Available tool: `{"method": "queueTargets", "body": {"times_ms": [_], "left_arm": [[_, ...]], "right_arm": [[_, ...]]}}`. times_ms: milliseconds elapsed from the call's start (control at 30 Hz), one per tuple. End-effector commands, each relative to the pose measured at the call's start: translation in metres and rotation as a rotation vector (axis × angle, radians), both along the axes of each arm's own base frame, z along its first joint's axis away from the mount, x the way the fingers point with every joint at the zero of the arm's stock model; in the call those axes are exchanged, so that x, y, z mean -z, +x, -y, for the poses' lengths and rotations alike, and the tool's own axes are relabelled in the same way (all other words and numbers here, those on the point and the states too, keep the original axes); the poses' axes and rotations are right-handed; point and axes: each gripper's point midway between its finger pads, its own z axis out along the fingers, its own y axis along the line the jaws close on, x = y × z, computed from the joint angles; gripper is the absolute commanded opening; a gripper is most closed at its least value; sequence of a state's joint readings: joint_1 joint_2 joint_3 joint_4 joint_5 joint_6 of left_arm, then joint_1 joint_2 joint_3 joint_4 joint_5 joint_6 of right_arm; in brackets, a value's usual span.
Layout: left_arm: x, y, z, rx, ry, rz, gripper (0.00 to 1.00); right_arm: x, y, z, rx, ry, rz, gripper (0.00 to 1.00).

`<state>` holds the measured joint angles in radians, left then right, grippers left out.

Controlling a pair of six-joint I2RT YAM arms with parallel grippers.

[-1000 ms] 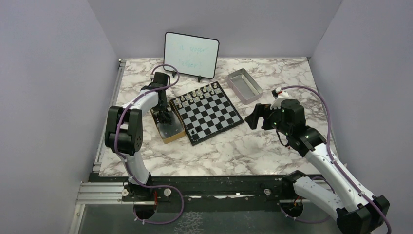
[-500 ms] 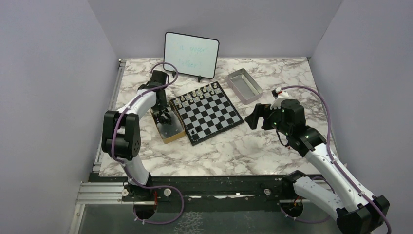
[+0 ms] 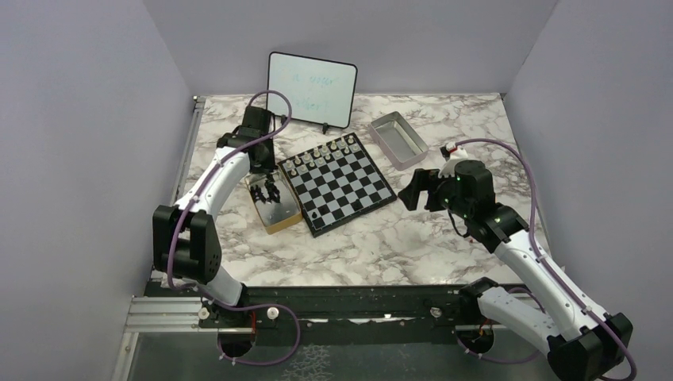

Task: Set up the chess pieces on the board
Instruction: Pick up the chess piece from the storage box, then place the chess piece on the chessboard.

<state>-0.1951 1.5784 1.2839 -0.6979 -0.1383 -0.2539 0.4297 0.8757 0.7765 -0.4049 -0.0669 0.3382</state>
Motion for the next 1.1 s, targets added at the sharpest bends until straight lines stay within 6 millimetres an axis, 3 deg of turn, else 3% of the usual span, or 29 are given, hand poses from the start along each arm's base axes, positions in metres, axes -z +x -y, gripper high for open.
{"method": "queueTargets", "body": {"times_ms": [0,133,333,533,733,1067], "left_arm": [[-0.029,-0.013,0.036,0.127,-0.049,0.021,0.10],[-0.035,-0.027,0.076,0.252,-0.063,0.028,0.10],[-0.026,-0.047,0.127,0.382,-0.060,-0.002,0.10],[-0.025,-0.061,0.168,0.461,-0.030,0.006,0.10],[-0.020,-0.066,0.189,0.496,-0.012,0.001,0.10],[0.007,-0.076,0.199,0.509,0.027,-0.054,0.10]], "right_arm": [[-0.009,0.008,0.004,0.017,-0.014,0.033,1.00],[-0.011,0.009,0.005,0.022,-0.018,0.039,1.00],[-0.011,0.008,0.006,0.023,-0.022,0.037,1.00],[-0.011,0.005,0.008,0.027,-0.024,0.044,1.00],[-0.012,0.005,0.008,0.026,-0.019,0.044,1.00],[-0.009,0.005,0.007,0.022,-0.015,0.041,1.00]]}}
